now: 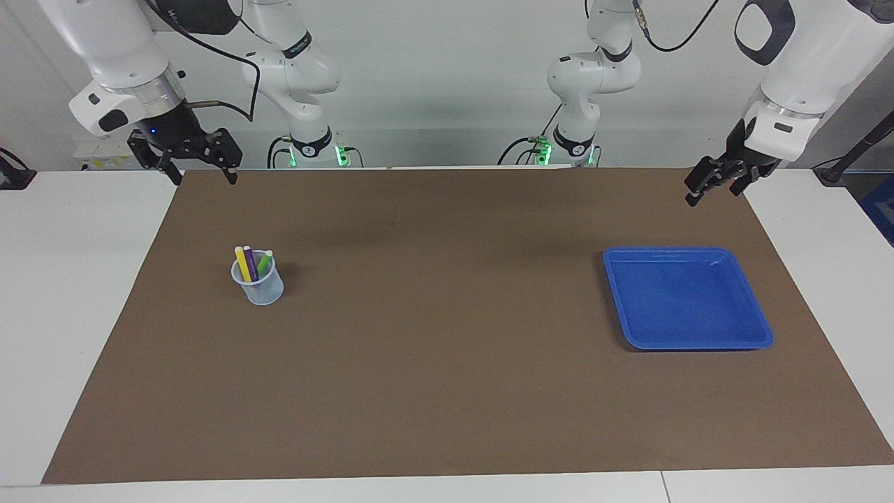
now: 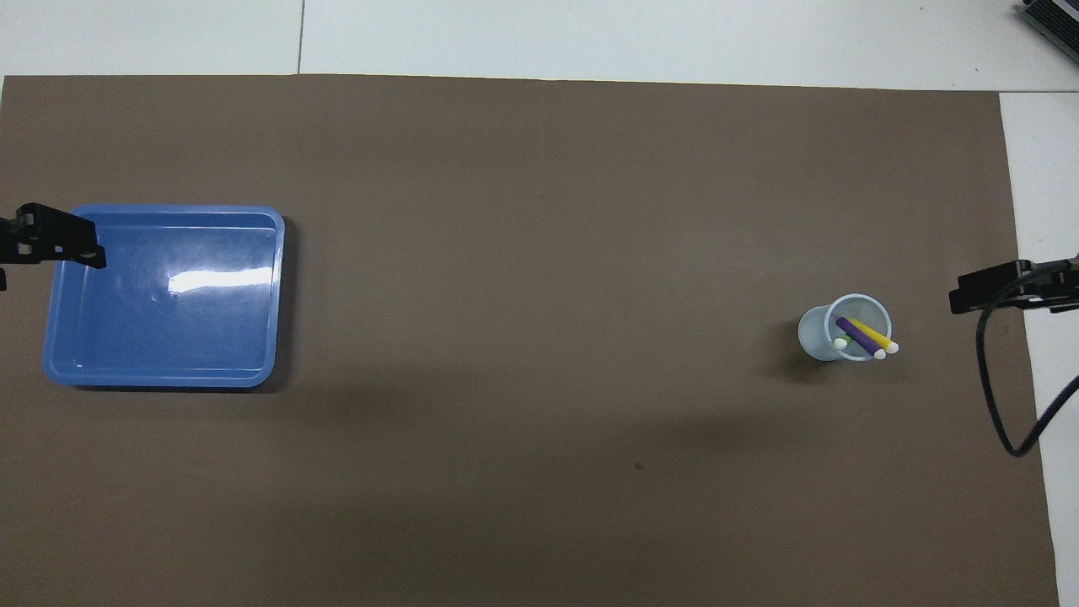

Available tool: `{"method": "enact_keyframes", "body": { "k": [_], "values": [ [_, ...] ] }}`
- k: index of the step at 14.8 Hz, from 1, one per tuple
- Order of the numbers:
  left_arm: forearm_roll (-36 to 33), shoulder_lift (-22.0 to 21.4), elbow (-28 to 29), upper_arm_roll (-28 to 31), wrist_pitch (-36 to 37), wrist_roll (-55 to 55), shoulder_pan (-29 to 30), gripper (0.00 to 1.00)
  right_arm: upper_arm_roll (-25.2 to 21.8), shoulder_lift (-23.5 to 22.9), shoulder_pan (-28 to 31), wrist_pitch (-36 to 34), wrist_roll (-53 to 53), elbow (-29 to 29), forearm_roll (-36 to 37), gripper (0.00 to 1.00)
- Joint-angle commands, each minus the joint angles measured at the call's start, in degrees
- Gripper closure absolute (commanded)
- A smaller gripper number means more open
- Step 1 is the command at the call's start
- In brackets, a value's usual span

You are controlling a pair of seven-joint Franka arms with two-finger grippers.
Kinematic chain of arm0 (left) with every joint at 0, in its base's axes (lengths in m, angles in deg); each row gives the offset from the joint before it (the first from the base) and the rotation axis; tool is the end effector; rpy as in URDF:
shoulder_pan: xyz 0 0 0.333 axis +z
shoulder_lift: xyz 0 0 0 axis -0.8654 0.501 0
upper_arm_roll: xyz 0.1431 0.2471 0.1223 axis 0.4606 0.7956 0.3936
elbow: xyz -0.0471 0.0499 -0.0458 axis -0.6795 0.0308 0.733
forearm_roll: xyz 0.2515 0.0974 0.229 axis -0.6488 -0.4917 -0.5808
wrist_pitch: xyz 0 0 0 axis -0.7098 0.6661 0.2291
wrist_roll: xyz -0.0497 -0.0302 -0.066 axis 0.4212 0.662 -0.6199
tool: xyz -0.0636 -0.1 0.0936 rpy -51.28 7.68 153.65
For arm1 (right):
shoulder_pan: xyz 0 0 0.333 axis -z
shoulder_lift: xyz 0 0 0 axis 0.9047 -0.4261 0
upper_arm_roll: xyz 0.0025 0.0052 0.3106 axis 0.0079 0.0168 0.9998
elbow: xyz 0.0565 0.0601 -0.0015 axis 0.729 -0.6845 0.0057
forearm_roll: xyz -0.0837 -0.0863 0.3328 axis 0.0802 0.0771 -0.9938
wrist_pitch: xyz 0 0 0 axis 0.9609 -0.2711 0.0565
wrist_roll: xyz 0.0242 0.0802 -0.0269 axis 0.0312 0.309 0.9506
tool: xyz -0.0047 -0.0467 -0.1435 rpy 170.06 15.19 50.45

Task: Right arm passes pens to left for tray arrangement

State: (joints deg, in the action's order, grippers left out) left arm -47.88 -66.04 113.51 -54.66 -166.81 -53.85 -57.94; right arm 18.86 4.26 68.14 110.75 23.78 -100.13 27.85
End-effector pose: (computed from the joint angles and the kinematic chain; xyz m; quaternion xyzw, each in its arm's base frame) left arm 0.5191 0.0019 0.5672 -0.9965 -0.0835 0.0034 0.0001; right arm 0.4903 -0.0218 0.5788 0.9998 -0.0058 -0.0185 0.0021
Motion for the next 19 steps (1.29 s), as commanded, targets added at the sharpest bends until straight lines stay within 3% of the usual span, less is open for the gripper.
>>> {"method": "enact_keyframes", "body": {
  "k": [1, 19],
  "values": [
    [-0.3, -1.1, 0.7, 0.3, 0.4, -0.8, -0.4, 0.0, 0.3, -0.5, 0.2, -0.5, -0.8, 1.0, 0.5, 0.0],
    [2.1, -1.7, 1.8, 0.4, 0.7, 0.5, -0.3, 0.0, 0.3, 0.2, 0.2, 0.3, -0.1, -0.7, 1.7, 0.0]
  ]
}}
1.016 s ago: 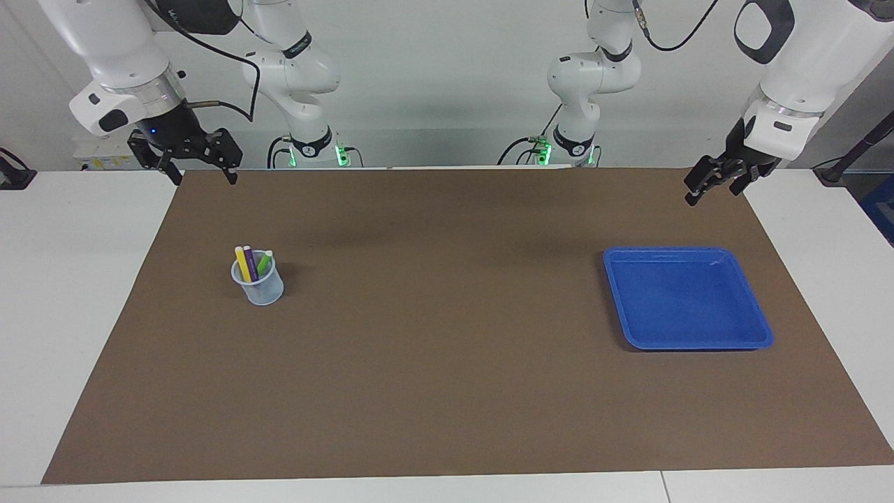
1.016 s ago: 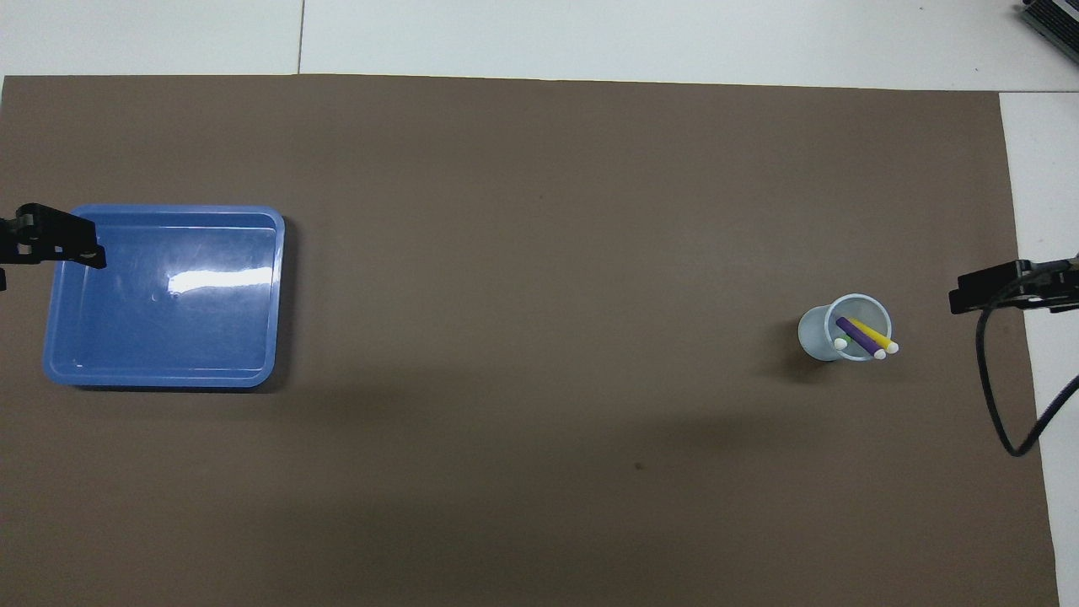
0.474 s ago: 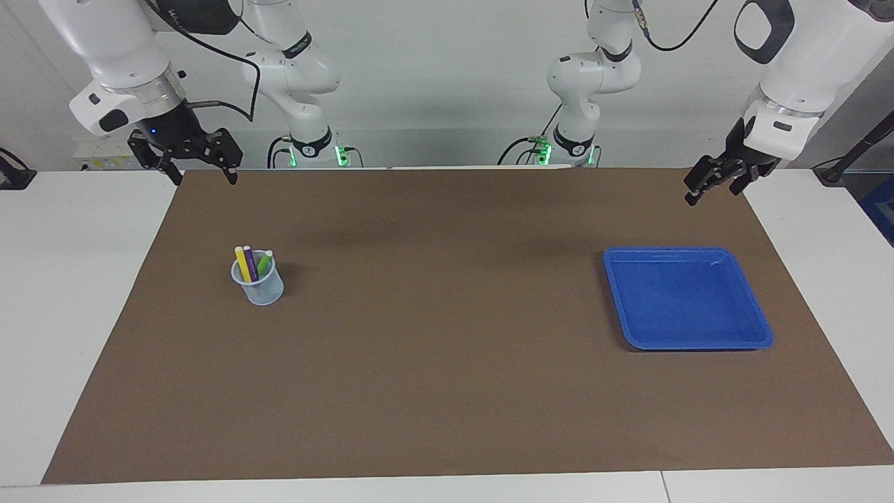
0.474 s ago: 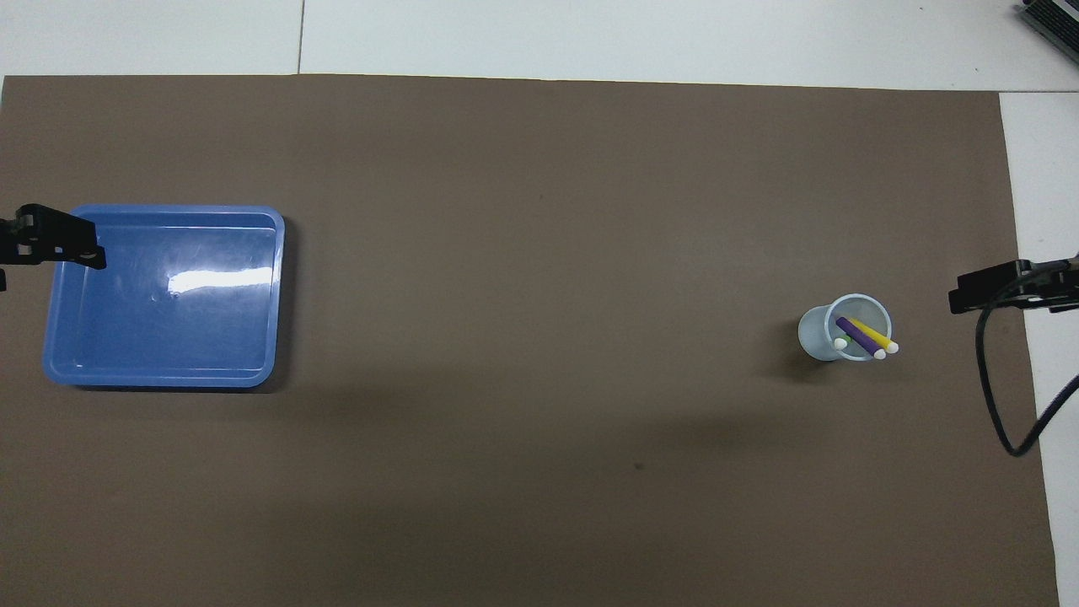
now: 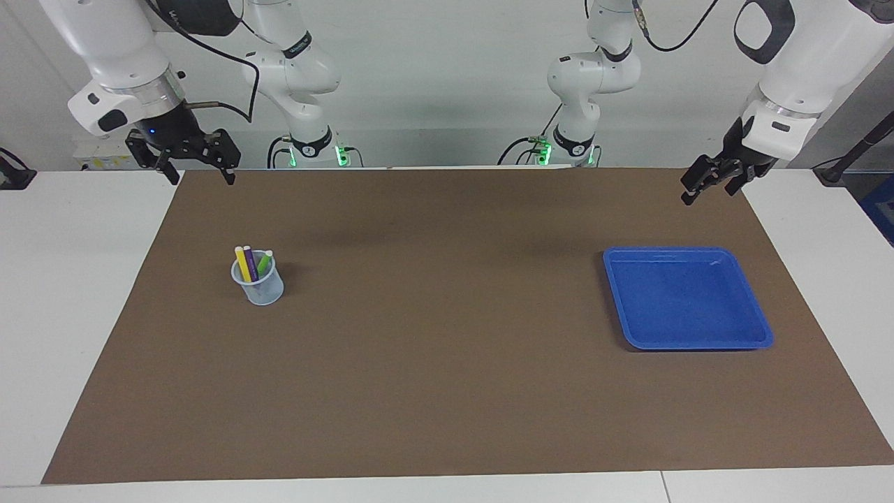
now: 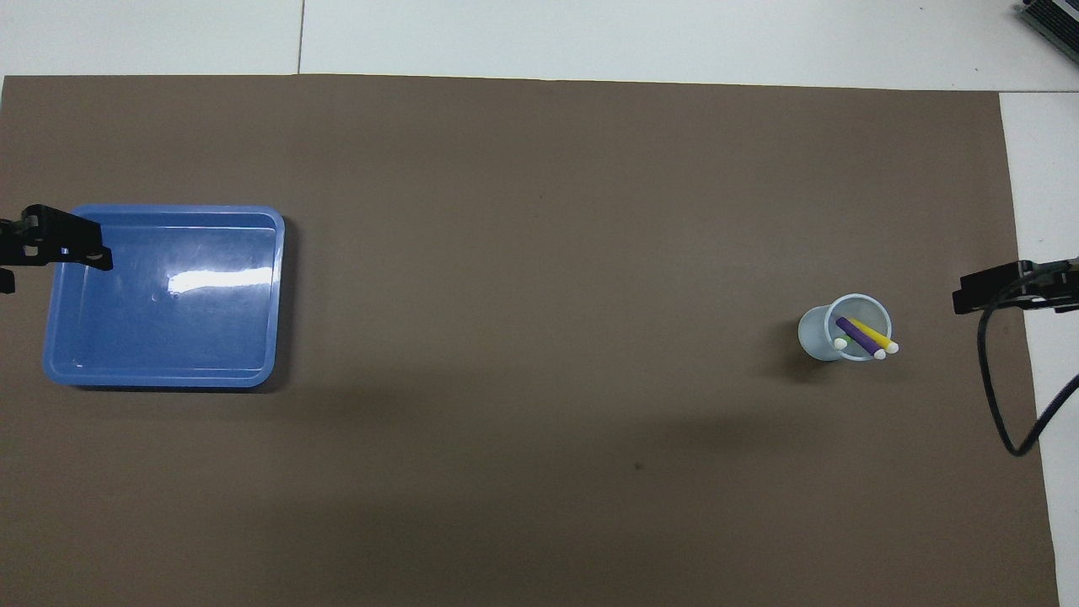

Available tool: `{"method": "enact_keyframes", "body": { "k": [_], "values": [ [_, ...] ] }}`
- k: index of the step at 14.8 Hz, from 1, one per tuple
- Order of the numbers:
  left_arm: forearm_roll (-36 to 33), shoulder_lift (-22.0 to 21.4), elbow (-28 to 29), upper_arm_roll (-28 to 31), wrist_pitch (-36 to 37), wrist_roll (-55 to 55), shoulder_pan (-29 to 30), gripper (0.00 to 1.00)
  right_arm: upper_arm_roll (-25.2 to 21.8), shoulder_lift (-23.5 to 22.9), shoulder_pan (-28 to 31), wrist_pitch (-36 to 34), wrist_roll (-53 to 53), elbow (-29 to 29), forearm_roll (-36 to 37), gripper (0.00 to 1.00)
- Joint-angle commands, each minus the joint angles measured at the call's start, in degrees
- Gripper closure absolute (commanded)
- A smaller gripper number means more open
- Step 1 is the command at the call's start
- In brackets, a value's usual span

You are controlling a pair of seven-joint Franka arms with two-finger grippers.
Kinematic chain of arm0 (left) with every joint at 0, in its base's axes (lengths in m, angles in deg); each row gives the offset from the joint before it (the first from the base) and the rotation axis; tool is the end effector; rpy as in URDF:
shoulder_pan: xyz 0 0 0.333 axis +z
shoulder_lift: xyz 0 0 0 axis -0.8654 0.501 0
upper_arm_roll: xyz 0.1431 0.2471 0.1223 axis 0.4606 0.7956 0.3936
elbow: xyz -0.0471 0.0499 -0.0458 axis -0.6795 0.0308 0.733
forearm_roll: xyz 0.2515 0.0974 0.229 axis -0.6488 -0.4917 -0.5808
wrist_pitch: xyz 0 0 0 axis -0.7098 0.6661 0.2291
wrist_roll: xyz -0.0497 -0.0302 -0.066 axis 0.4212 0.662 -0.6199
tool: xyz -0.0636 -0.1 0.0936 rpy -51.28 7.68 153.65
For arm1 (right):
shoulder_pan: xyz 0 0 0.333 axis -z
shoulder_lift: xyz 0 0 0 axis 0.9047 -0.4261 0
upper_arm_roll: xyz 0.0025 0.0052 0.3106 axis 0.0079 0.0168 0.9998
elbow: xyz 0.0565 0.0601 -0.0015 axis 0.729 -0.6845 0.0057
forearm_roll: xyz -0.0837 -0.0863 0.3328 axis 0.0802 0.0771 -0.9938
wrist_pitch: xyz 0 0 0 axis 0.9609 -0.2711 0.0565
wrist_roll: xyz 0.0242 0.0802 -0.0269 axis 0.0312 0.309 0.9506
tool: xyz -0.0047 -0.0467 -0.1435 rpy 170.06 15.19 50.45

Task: Right arm passes pens to left for tray arrangement

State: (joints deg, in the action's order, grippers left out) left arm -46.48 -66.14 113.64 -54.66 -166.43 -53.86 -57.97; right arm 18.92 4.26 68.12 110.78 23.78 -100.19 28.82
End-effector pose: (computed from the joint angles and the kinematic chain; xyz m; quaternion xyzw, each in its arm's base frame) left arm 0.5175 -0.0020 0.5666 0.9964 0.0833 -0.0080 0.0117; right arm 0.4903 -0.0238 0.5784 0.9997 -0.0053 -0.0191 0.0106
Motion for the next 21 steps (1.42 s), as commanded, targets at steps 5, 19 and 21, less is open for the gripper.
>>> {"method": "enact_keyframes", "body": {
  "k": [5, 19, 21],
  "values": [
    [2.2, -2.0, 2.4, 0.3, 0.3, 3.9, -0.4, 0.0, 0.3, 6.5, 0.0, 10.3, -0.1, -14.2, 0.7, 0.0],
    [4.3, -3.6, 3.3, 0.3, 2.2, 20.5, -0.6, 0.0, 0.3, 6.5, -0.9, 23.0, -0.3, -25.2, 0.7, 0.0],
    [4.3, -3.8, 3.9, 0.3, 2.5, 27.9, -2.3, 0.0, 0.3, 6.1, -0.9, 24.9, -0.4, -26.9, 0.7, 0.0]
  ]
}}
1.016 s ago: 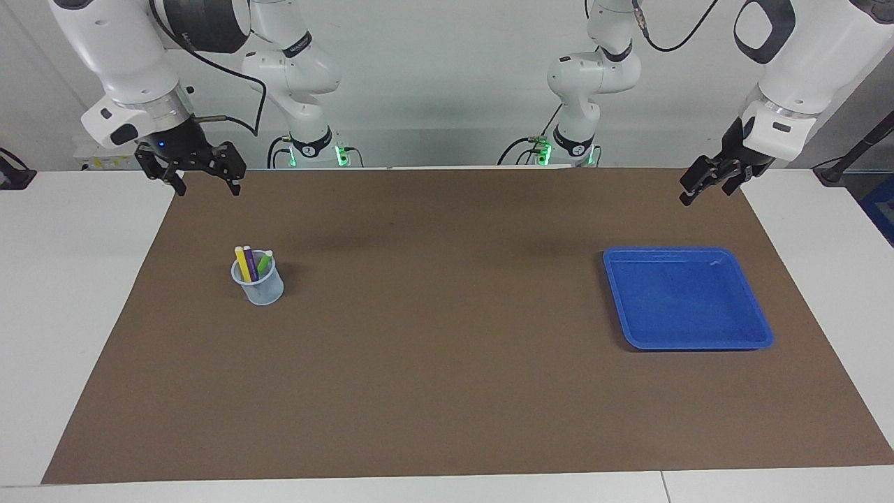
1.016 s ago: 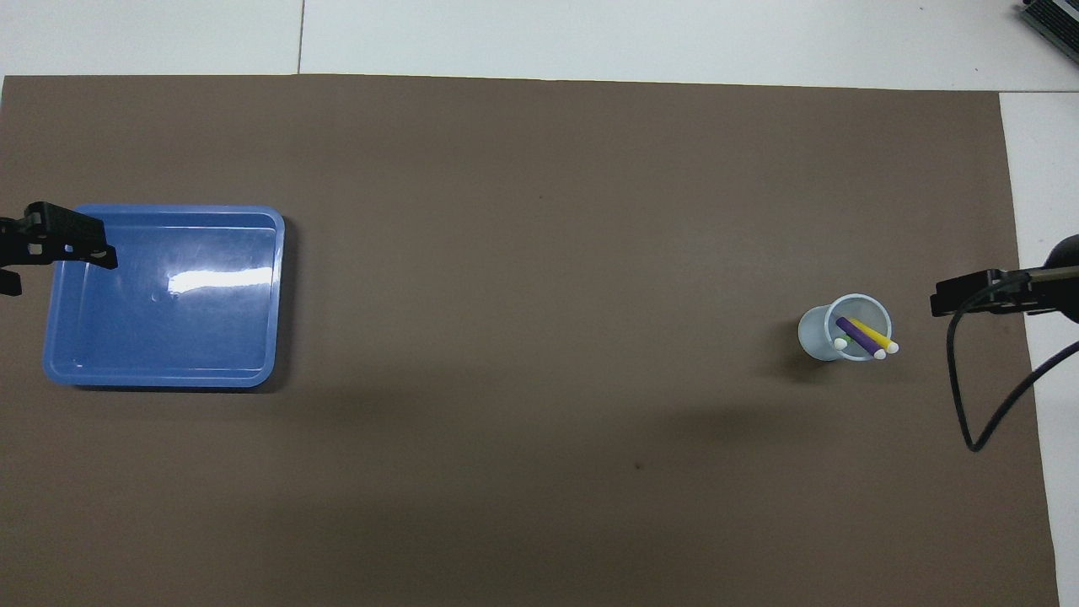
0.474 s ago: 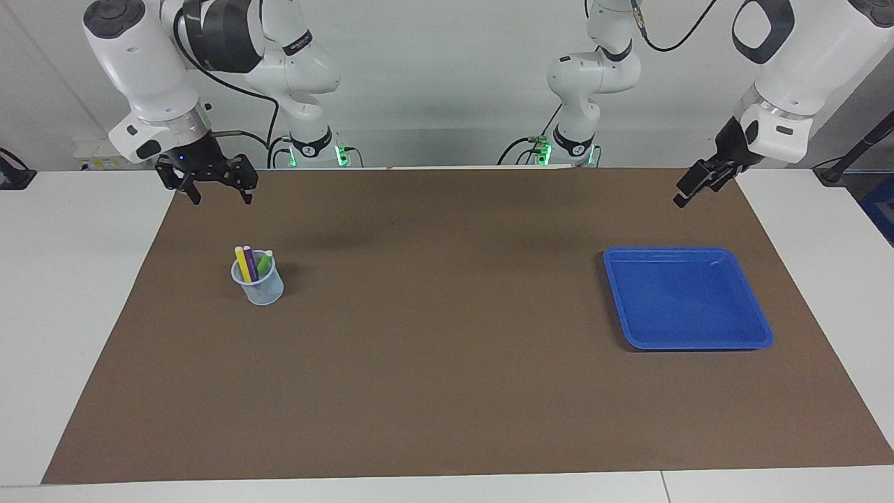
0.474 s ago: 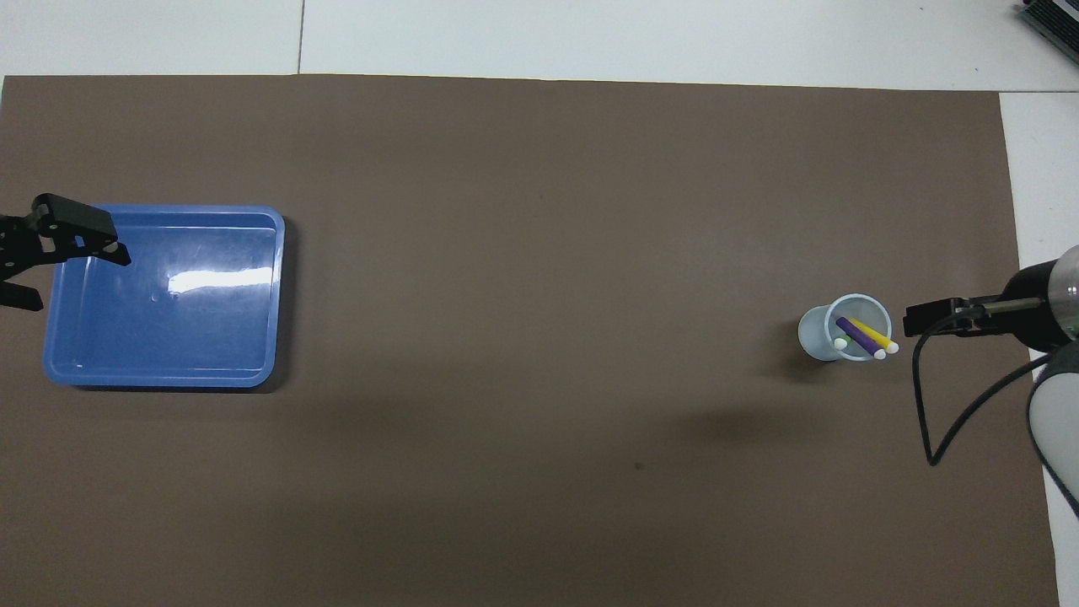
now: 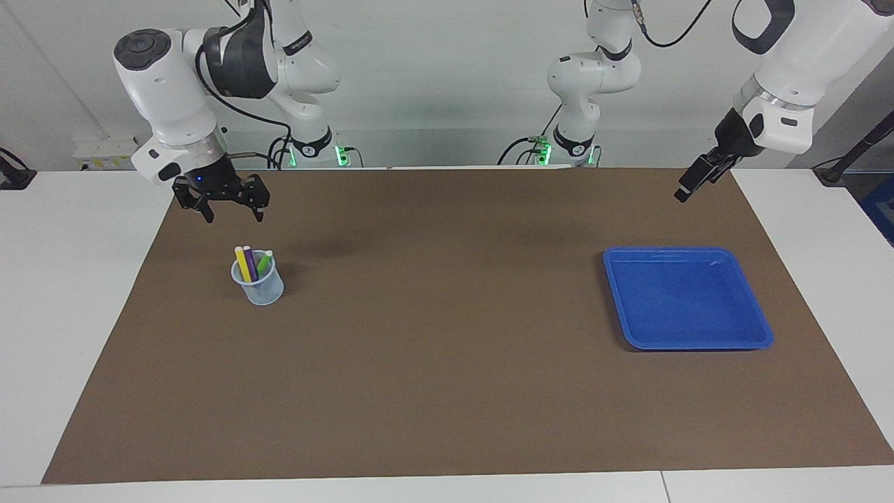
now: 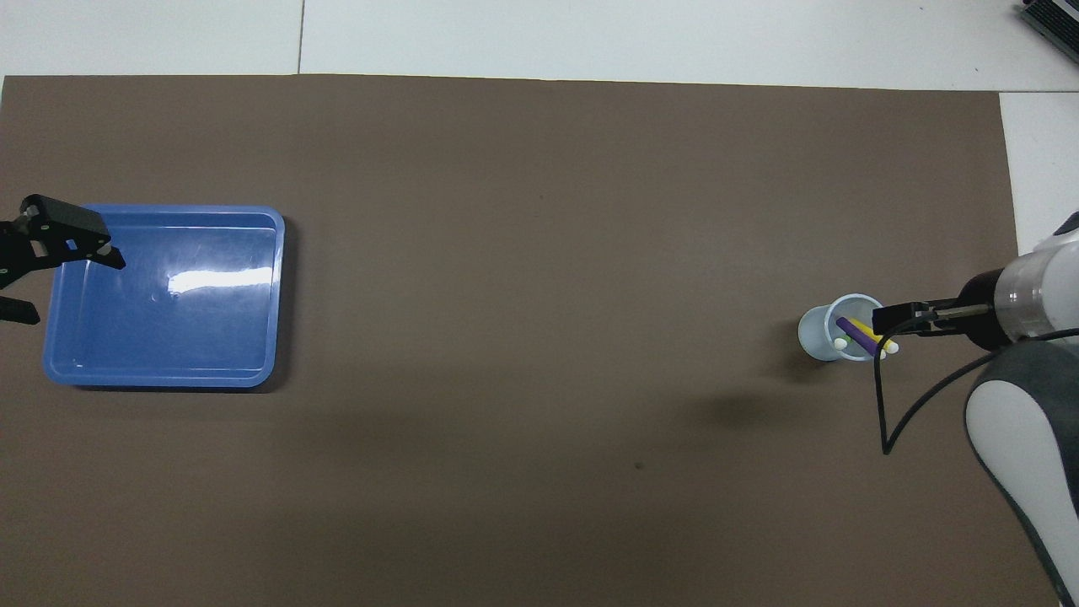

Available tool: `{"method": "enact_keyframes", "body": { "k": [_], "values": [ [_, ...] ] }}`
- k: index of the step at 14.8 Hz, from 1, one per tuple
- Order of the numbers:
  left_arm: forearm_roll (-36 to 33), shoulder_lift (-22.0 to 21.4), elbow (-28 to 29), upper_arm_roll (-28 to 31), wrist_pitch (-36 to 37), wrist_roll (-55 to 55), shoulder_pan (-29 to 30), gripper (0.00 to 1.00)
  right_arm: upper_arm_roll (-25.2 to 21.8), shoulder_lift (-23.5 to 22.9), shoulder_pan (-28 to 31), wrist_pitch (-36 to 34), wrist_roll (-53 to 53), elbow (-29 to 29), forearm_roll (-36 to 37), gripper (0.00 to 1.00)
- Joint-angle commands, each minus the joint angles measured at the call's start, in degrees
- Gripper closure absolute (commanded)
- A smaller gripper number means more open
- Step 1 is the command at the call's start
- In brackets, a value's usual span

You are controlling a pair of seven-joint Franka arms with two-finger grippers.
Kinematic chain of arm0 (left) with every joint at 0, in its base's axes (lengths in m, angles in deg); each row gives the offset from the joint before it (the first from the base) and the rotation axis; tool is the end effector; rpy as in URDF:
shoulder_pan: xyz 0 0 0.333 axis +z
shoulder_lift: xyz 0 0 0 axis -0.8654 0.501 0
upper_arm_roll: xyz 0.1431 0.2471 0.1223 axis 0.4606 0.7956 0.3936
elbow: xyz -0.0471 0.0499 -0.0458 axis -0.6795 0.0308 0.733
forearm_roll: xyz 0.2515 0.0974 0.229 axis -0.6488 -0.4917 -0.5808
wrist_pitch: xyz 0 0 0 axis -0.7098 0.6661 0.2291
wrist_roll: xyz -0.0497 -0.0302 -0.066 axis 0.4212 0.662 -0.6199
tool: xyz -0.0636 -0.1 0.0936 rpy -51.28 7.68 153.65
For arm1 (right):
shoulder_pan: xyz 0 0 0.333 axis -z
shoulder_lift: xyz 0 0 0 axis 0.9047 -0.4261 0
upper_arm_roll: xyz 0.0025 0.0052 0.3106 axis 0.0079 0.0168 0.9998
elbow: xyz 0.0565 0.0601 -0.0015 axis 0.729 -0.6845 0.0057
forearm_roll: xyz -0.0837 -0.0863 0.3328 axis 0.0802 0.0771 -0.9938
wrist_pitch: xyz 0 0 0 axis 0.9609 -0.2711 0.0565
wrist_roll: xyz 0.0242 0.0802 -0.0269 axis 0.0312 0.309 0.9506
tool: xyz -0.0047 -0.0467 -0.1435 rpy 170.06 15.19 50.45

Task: Right arm passes pens to left for tray arrangement

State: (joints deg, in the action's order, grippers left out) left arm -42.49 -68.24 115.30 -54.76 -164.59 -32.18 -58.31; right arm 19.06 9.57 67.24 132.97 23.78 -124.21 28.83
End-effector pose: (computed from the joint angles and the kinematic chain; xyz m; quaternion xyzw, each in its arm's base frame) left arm 0.5017 -0.0169 0.5708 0.9630 0.2646 -0.0310 0.0396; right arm 0.4795 -0.0138 0.4737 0.9998 0.0073 0.0114 0.0120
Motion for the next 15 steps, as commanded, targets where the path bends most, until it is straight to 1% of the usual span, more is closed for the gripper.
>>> {"method": "enact_keyframes", "body": {
  "k": [1, 8, 10, 12, 15],
  "values": [
    [0.2, -1.8, 2.3, 0.4, 0.6, 9.5, -2.1, 0.0, 0.1, 0.5, -0.1, 4.0, -0.5, -3.7, 0.7, 0.0],
    [1.2, -3.2, 4.7, 0.4, 0.3, 12.6, -2.1, 0.0, 0.1, -3.3, -2.9, 7.8, -3.4, -4.2, 0.7, 0.0],
    [1.3, -3.7, 5.6, 0.4, 0.6, 13.5, -2.1, 0.0, 0.1, -5.2, -3.1, 10.0, -3.4, -4.2, 0.7, 0.0],
    [1.4, -3.9, 6.6, 0.4, -0.2, 16.4, -3.5, 0.0, 0.1, -6.7, -3.0, 11.2, -3.5, -4.2, 0.7, 0.0],
    [3.2, -5.1, 9.0, 0.4, -0.6, 17.6, -3.7, 0.0, 0.1, -6.8, -3.0, 12.1, -3.3, -5.9, 0.7, 0.0]
  ]
}}
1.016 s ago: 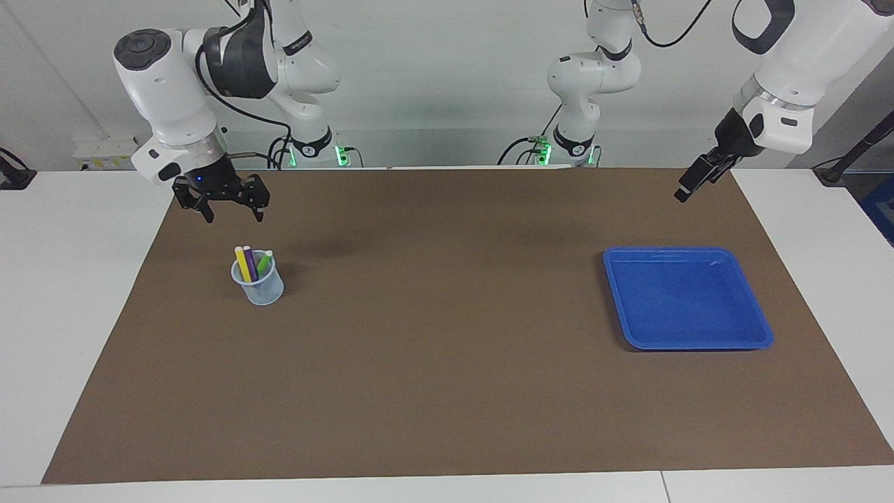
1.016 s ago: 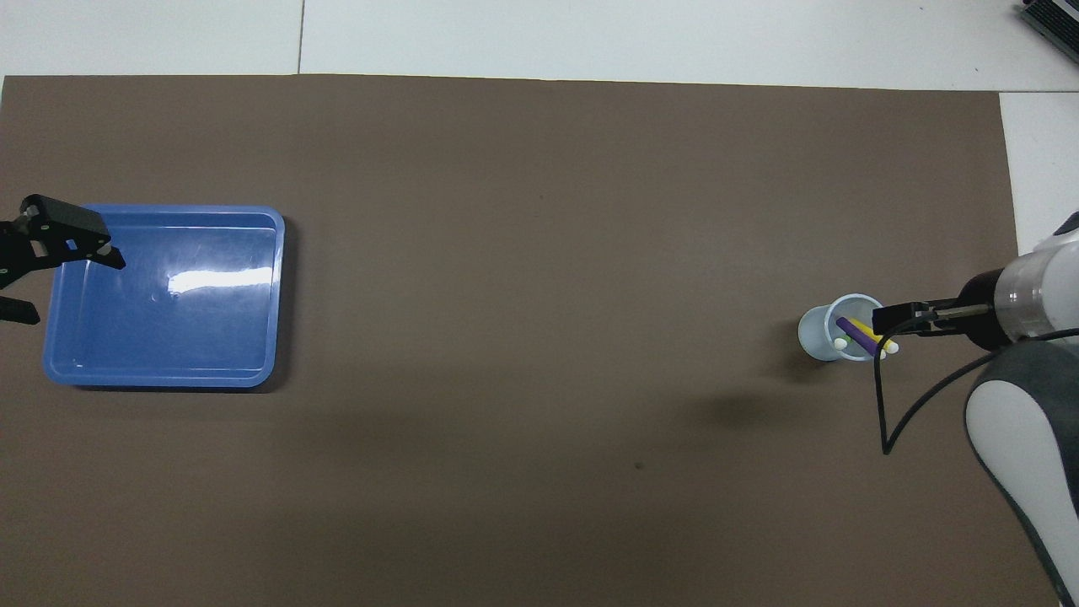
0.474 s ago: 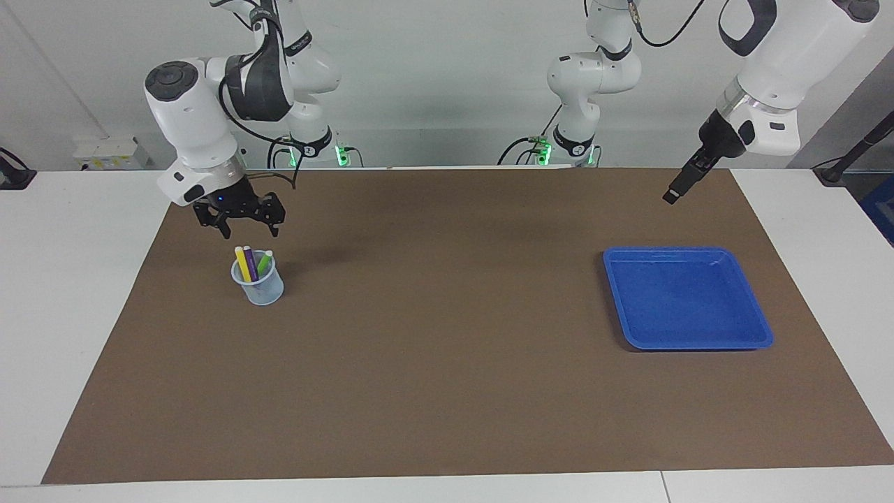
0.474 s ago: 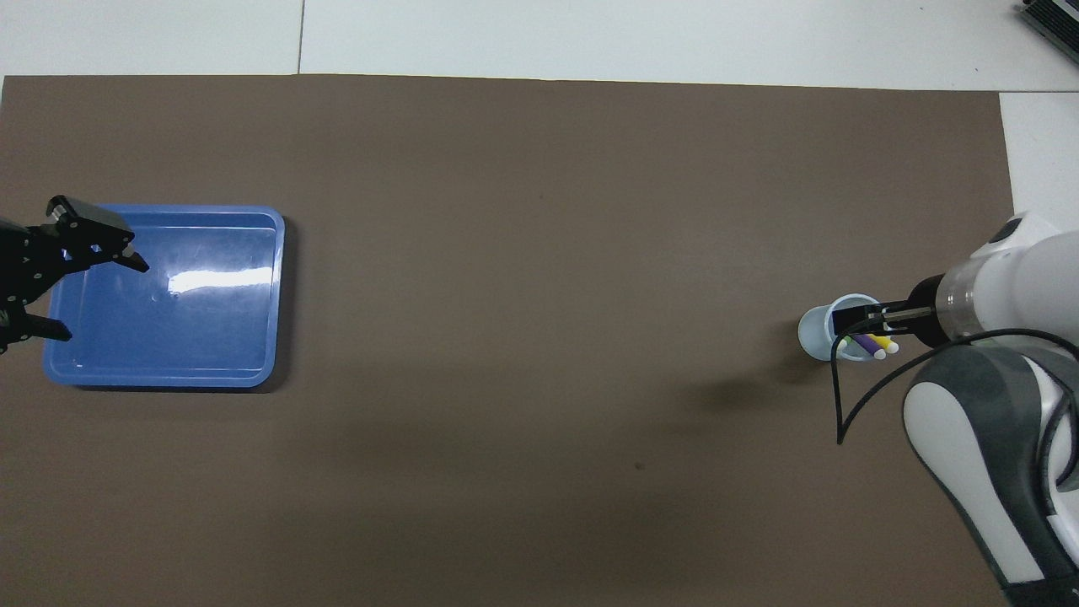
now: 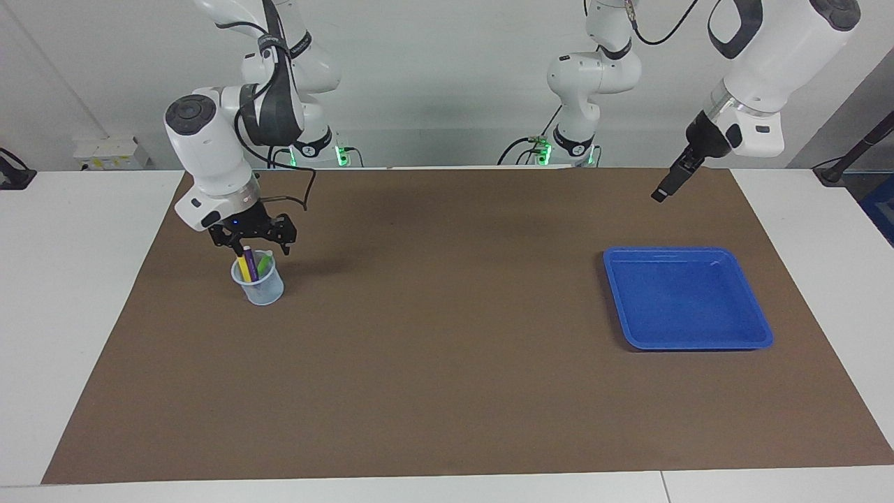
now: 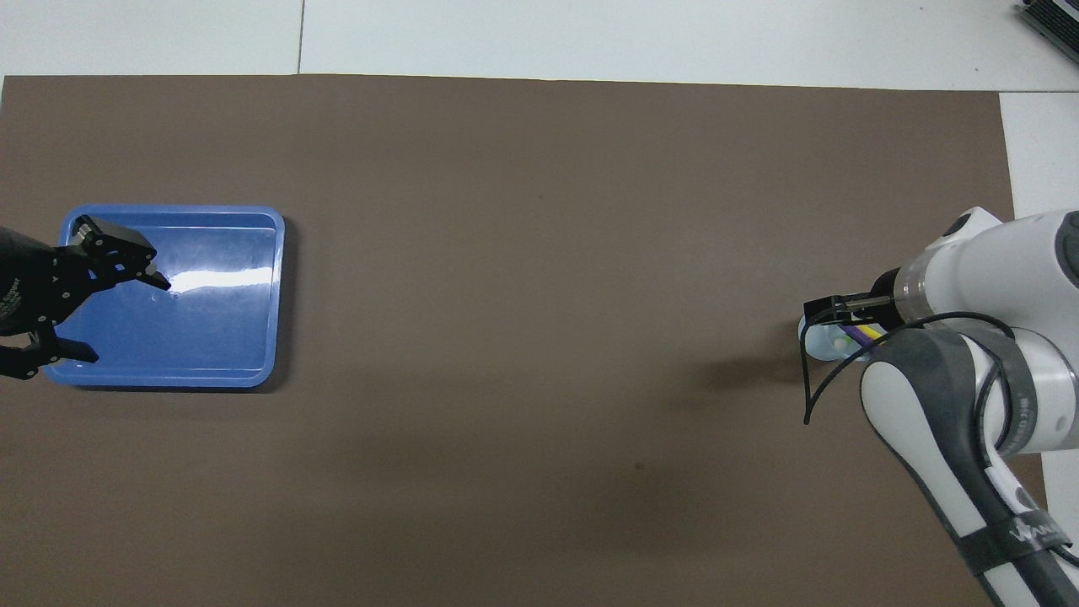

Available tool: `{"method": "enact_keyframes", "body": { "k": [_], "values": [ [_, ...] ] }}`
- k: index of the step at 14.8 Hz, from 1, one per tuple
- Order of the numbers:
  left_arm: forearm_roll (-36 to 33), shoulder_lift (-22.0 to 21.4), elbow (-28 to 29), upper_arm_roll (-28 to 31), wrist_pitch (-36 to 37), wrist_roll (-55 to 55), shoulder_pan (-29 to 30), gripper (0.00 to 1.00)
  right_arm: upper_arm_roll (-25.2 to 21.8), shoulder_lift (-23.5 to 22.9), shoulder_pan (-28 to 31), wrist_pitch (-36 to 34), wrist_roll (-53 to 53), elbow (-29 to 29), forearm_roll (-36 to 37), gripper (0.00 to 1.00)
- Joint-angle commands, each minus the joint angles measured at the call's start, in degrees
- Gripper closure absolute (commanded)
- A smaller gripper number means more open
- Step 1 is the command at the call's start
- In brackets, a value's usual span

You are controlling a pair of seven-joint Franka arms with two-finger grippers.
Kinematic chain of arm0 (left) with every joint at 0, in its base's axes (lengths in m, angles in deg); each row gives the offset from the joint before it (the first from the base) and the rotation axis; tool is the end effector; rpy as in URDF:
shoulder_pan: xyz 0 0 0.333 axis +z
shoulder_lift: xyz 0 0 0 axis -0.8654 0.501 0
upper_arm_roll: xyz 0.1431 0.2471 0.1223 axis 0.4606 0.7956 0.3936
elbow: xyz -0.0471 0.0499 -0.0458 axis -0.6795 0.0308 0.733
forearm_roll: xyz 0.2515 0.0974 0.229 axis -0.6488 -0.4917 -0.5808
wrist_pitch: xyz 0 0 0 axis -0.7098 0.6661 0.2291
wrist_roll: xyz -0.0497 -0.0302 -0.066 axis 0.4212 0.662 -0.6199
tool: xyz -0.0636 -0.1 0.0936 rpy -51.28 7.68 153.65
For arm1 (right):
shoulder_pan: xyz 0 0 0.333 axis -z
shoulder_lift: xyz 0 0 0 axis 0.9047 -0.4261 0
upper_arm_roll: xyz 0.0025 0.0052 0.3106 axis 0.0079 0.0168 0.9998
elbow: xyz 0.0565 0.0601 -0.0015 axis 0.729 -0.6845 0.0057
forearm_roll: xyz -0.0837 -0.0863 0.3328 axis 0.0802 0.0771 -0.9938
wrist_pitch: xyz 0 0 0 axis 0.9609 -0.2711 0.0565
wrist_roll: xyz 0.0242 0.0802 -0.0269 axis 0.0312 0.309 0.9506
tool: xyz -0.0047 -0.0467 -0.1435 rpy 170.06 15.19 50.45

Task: Right arm passes pens to left for tray arrangement

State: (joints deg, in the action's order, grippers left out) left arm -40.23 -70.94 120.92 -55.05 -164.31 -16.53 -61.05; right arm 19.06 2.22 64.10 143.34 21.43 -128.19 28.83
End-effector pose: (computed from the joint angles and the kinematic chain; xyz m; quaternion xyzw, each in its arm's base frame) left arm 0.4799 -0.0487 0.5525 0.9257 0.3695 -0.0702 0.0393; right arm 0.5049 0.0136 0.3963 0.9998 0.0162 0.0035 0.0096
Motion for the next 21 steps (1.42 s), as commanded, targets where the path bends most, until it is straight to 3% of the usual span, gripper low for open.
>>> {"method": "enact_keyframes", "body": {
  "k": [1, 3, 11, 21],
  "values": [
    [1.0, -2.4, 3.4, 0.7, -1.1, 2.6, -1.0, 0.0, 0.1, 1.1, 0.1, 3.4, -1.0, -3.6, 0.8, 0.0],
    [1.3, -2.3, 3.1, 0.7, -0.9, 4.0, -1.0, 0.0, 0.1, 2.4, 0.1, 6.2, -0.9, -6.9, 0.8, 0.0],
    [3.5, -2.5, 4.2, 0.1, -3.6, 11.7, -4.9, 0.0, 0.1, 5.3, 0.8, 5.0, 0.7, -8.7, 1.0, 0.04],
    [4.1, -5.3, 10.3, -0.1, -8.5, 15.8, -7.8, 0.0, 0.1, 4.5, 1.3, 10.3, 1.1, -11.6, 2.5, 0.07]
  ]
}}
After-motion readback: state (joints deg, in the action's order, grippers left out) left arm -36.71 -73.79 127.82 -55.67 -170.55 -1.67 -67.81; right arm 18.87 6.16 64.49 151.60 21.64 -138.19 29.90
